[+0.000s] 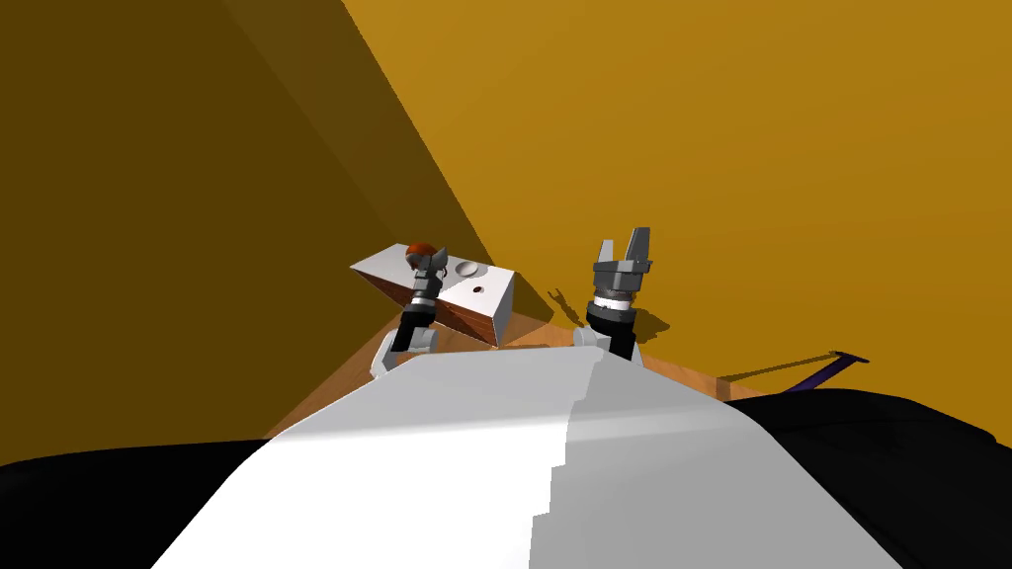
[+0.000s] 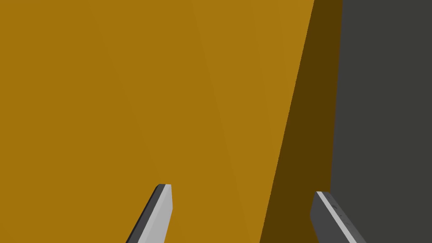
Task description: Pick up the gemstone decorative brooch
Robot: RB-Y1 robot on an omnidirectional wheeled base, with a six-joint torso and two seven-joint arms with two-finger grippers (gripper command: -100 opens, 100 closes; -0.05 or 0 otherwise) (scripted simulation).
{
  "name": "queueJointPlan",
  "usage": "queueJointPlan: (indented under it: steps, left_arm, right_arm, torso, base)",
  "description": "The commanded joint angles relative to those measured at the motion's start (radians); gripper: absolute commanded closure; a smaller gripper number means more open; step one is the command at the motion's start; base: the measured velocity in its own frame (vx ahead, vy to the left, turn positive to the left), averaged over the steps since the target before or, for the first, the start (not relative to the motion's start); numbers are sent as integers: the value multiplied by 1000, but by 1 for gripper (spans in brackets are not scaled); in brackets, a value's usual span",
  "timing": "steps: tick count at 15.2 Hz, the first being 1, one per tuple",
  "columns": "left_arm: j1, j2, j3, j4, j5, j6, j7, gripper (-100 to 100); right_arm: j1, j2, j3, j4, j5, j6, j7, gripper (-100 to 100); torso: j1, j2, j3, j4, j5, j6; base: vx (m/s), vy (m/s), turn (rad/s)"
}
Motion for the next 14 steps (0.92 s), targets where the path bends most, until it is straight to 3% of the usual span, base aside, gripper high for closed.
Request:
queueJointPlan:
  steps: [1, 3, 4, 6, 7, 8, 9, 11, 12, 14]
  left_arm:
    - [-34, 33, 11, 50, 5, 50, 22, -100]
    - [-34, 33, 11, 65, 5, 51, 22, -100]
    - [-65, 57, 20, 93, 10, 91, 39, -100]
    - [-65, 57, 20, 115, 10, 91, 39, -100]
    - [-98, 80, 31, 151, 14, 133, 57, -100]
    - [-98, 80, 31, 167, 14, 133, 57, -100]
    - [-132, 102, 41, 191, 19, 165, 76, -100]
    - [-132, 102, 41, 222, 19, 177, 76, -100]
    - [-165, 122, 52, 249, 24, 210, 96, -100]
    - [-167, 122, 52, 278, 24, 223, 96, -100]
  right_arm:
    - [0, 0, 0, 0, 0, 0, 0, 0]
    - [0, 0, 0, 0, 0, 0, 0, 0]
    - [0, 0, 0, 0, 0, 0, 0, 0]
    - [0, 0, 0, 0, 0, 0, 0, 0]
    - [0, 0, 0, 0, 0, 0, 0, 0]
    - [0, 0, 0, 0, 0, 0, 0, 0]
    - [0, 0, 0, 0, 0, 0, 0, 0]
    - [0, 0, 0, 0, 0, 0, 0, 0]
    - [0, 0, 0, 0, 0, 0, 0, 0]
    - [0, 0, 0, 0, 0, 0, 0, 0]
  torso:
    - [0, 0, 0, 0, 0, 0]
    - [-1, 0, 0, 0, 0, 0]
    - [-1, 0, 0, 0, 0, 0]
    - [-1, 0, 0, 0, 0, 0]
    - [0, 0, 0, 0, 0, 0]
    - [0, 0, 0, 0, 0, 0]
    - [-1, 0, 0, 0, 0, 0]
    - [-2, -1, -1, 0, 0, 0]
    - [-2, 0, 0, 0, 0, 0]
    - [-2, 0, 0, 0, 0, 0]
  base:
    - [17, -71, -19]
    - [18, -61, -1]
    - [12, -55, -12]
    - [15, -52, -6]
    - [18, -53, -10]
    - [23, -60, -5]
    - [37, -78, -15]
    - [28, -74, -5]
    - [9, -71, -1]
    - [10, -61, -7]
